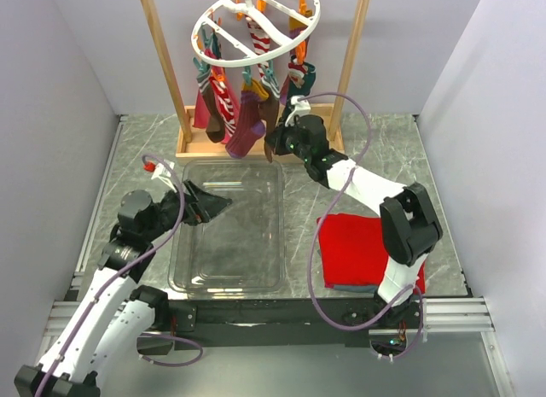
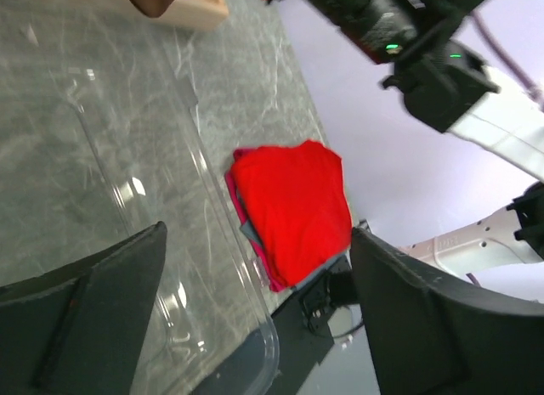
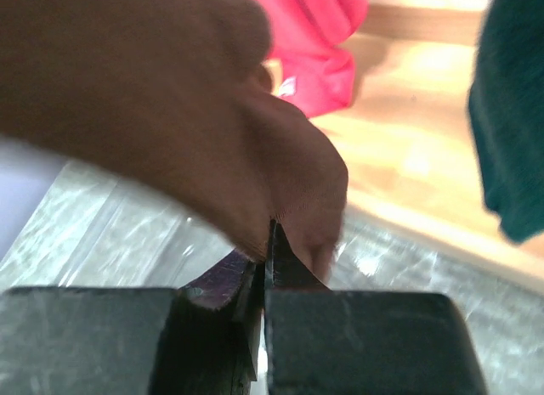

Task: Remove the socks clipped to the hanger

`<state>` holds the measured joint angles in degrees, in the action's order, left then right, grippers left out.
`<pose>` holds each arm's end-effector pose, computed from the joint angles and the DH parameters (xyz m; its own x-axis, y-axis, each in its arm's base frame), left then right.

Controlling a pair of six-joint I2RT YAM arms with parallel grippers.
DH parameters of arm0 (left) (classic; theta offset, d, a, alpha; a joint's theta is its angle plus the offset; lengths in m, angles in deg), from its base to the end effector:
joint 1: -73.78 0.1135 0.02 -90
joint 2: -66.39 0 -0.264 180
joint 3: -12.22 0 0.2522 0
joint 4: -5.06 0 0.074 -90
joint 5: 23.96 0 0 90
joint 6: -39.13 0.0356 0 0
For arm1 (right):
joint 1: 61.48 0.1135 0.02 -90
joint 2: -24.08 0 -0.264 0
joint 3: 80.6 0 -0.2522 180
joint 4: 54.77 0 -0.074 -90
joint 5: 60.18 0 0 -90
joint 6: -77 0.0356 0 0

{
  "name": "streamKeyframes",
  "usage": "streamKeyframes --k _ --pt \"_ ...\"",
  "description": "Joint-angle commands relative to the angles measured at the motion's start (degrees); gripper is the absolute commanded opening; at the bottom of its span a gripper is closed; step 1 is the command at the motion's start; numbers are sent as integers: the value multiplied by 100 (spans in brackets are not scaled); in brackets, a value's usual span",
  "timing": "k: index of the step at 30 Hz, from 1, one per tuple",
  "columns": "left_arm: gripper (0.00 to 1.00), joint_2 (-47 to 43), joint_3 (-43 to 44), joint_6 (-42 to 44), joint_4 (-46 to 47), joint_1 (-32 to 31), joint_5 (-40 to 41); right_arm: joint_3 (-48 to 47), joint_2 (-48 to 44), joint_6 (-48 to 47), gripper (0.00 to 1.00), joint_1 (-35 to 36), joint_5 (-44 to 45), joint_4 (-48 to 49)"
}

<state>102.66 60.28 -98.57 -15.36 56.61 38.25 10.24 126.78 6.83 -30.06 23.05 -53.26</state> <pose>0.1464 -0.0626 0.3054 -0.6154 -0.4947 -0.6136 0.3661 0.5100 -0.7783 0.3649 0.2278 0.2892 -0.3763 0.1649 -0.9117 -0.5192 0.7775 0.3549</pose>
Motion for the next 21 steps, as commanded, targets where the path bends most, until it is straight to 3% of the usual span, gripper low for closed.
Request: streamKeyframes --k 1,11,18,21 --pt "98 283 164 -2 296 21 -393 139 -942 -59 0 189 61 -348" --pt "96 1417 506 -213 1561 -41 -974 174 -2095 635 0 233 -1327 -2000" --pt "96 2243 894 -46 2097 -550 -956 780 -2780 1312 0 233 -2443 -1544" --pt "96 2340 710 -300 2800 -656 -1079 939 -2895 1523 0 233 -2768 -1290"
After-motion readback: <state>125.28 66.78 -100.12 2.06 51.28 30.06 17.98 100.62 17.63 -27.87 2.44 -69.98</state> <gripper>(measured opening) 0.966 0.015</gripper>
